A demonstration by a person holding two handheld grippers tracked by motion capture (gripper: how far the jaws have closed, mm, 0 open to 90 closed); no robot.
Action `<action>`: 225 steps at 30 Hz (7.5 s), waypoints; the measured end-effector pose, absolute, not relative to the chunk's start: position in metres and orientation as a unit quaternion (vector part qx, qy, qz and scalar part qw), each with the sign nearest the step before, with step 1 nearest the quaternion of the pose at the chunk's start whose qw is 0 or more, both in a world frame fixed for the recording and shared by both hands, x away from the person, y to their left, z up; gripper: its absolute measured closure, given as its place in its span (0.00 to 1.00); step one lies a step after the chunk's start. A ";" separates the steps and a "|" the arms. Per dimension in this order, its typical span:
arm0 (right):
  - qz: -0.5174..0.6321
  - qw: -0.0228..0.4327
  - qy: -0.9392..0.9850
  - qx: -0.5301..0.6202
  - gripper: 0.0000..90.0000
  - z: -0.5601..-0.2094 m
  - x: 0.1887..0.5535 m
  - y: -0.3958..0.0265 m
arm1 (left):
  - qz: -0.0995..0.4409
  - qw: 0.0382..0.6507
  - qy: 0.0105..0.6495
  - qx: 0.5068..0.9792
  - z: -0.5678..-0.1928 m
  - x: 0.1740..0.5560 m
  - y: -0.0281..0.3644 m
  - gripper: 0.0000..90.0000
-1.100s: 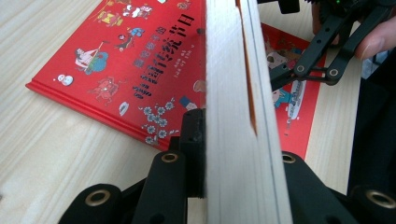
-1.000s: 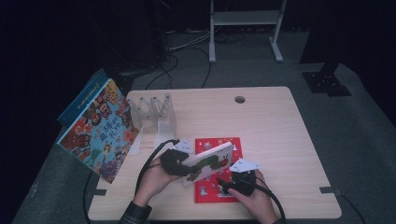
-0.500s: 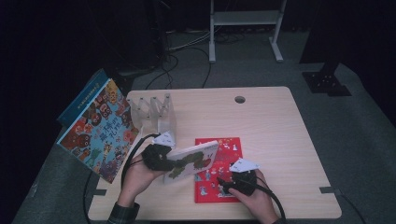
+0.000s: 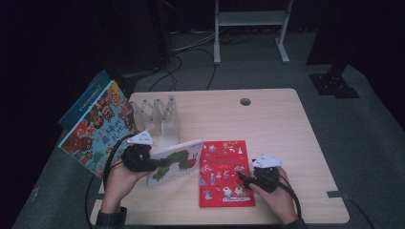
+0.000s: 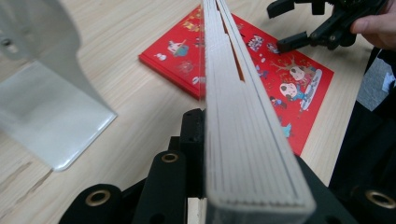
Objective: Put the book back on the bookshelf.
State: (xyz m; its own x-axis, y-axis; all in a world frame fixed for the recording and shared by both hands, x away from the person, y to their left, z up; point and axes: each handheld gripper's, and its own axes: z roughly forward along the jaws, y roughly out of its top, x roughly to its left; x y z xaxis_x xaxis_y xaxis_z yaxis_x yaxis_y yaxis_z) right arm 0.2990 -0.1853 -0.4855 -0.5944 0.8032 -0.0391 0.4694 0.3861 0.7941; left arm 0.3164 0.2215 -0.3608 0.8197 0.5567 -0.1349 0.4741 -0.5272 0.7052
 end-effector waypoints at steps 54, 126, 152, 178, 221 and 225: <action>0.346 0.206 0.779 0.480 0.18 -0.503 0.321 -0.232 | 0.155 0.399 0.424 0.798 -0.350 0.362 0.273 0.84; 0.345 0.208 0.778 0.482 0.17 -0.503 0.322 -0.231 | 0.161 0.352 0.428 0.817 -0.413 0.371 0.265 0.58; 0.345 0.208 0.778 0.482 0.17 -0.503 0.322 -0.231 | 0.108 0.339 0.392 0.848 -0.436 0.364 0.259 0.78; 0.345 0.208 0.778 0.482 0.17 -0.503 0.322 -0.231 | 0.099 0.352 0.365 0.856 -0.440 0.372 0.217 0.73; 0.359 0.171 0.823 0.406 0.23 -0.498 0.290 -0.232 | 0.033 0.330 0.274 0.903 -0.460 0.318 0.161 0.12; 0.359 0.161 0.830 0.394 0.22 -0.500 0.286 -0.233 | 0.040 0.339 0.273 0.899 -0.463 0.318 0.151 0.07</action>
State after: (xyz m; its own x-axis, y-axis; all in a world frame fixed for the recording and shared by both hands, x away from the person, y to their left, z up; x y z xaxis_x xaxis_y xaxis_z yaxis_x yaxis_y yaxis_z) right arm 0.2855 -0.2327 -0.5004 -0.6376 0.7702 0.0163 0.5392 0.4311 0.7235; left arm 0.3181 0.1506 -0.4633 0.8475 0.5186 -0.1128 0.4641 -0.6209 0.6317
